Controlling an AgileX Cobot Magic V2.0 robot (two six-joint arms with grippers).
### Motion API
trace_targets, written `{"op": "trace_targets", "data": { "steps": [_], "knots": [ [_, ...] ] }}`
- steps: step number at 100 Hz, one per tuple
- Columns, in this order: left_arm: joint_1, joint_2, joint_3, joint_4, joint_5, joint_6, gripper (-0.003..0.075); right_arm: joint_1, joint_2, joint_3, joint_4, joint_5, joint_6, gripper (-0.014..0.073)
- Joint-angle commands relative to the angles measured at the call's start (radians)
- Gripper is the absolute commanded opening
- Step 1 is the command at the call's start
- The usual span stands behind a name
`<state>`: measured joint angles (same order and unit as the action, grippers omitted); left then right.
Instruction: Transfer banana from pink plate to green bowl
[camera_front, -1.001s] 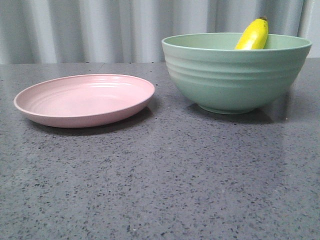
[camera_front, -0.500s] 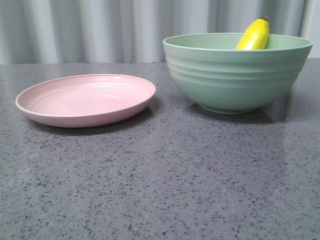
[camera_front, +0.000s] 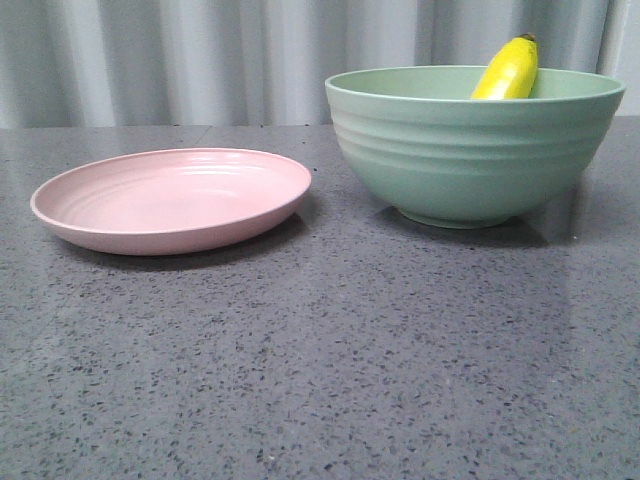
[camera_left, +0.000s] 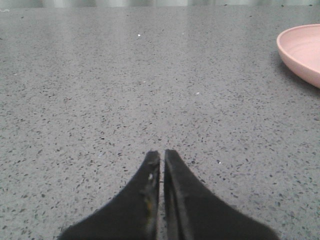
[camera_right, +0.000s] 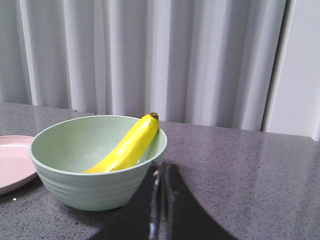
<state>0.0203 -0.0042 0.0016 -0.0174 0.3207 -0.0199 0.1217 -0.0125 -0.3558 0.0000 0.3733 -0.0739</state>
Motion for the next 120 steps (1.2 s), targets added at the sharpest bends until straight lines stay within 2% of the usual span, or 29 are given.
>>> {"op": "trace_targets", "data": {
  "steps": [1, 17, 39, 58, 64, 69, 97, 109, 120],
  "knots": [
    [0.002, -0.033, 0.027, -0.007, -0.039, -0.010, -0.0019, -0.001, -0.014, -0.020, -0.010, -0.076, -0.011, -0.0079],
    [0.002, -0.033, 0.027, -0.007, -0.039, -0.010, -0.0019, -0.006, -0.014, -0.003, -0.010, -0.098, -0.011, -0.0079],
    [0.002, -0.033, 0.027, -0.007, -0.039, -0.010, -0.0019, -0.134, -0.014, 0.187, -0.008, -0.468, 0.025, -0.0079],
    [0.002, -0.033, 0.027, -0.007, -0.039, -0.010, -0.0019, -0.236, -0.014, 0.361, -0.014, -0.554, 0.131, -0.0079],
    [0.002, -0.033, 0.027, -0.007, -0.039, -0.010, -0.0019, -0.240, -0.014, 0.397, -0.021, -0.549, 0.140, -0.0079],
    [0.002, -0.033, 0.027, -0.007, -0.039, -0.010, -0.0019, -0.240, -0.014, 0.393, -0.038, -0.457, 0.140, -0.0079],
    [0.002, -0.033, 0.027, -0.007, -0.039, -0.010, -0.0019, -0.240, -0.016, 0.397, -0.066, -0.169, 0.140, -0.0079],
    [0.002, -0.033, 0.027, -0.007, -0.039, -0.010, -0.0019, -0.240, -0.016, 0.397, -0.066, -0.083, 0.140, -0.0079],
    [0.002, -0.033, 0.027, -0.007, -0.039, -0.010, -0.0019, -0.240, -0.016, 0.397, -0.066, -0.086, 0.140, -0.0079]
  ]
}}
